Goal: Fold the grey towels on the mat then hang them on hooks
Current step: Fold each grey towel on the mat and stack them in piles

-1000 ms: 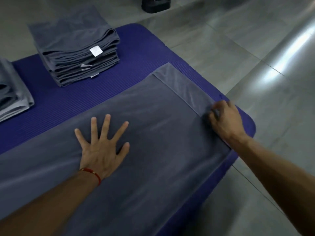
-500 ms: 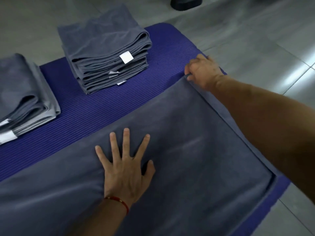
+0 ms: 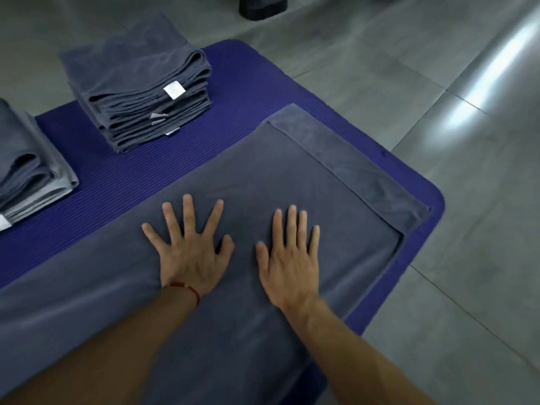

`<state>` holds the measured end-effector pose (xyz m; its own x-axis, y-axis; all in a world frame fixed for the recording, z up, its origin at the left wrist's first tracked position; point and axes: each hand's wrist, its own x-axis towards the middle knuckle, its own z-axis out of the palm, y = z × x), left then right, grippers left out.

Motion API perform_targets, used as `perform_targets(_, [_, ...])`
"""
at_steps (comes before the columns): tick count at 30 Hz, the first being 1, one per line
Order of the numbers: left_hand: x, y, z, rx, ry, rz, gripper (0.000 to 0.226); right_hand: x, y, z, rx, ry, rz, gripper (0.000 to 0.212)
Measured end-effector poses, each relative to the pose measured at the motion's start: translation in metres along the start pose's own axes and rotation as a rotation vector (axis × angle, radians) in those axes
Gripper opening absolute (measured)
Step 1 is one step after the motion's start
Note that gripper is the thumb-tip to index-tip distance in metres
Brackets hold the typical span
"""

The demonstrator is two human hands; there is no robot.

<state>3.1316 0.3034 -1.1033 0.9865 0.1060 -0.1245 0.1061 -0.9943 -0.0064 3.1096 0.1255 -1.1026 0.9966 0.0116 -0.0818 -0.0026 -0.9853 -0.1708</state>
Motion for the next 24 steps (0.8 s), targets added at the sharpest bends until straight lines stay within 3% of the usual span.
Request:
perform_targets(4, [-0.012,-0.036,-0.004,-0.096,-0.033,-0.008,0.060,-0.084,-0.030,0.007,-0.018,-0.060,-0.080,0.074])
perform_targets(10, [-0.089,-0.215,0.001,-0.157,-0.070,-0.234,0.056,-0.159,-0.098,0.018,0.022,-0.100,-0.270,0.076])
perform_targets(14, [-0.150,-0.317,0.009,-0.160,-0.143,-0.548,0.054,-0.203,-0.158,0.028,0.043,-0.189,-0.556,0.076])
perform_targets(18, [-0.221,-0.374,0.014,-0.212,-0.168,-0.850,0.056,-0.243,-0.204,0.034,0.076,-0.289,-0.783,0.077])
perform_targets(20, [-0.255,-0.389,0.018,-0.260,-0.153,-0.852,0.058,-0.263,-0.219,0.039,0.061,-0.324,-0.935,0.077])
perform_targets(24, [-0.302,-0.400,0.024,-0.246,-0.130,-0.669,0.057,-0.304,-0.237,0.044,0.056,-0.429,-1.179,0.084])
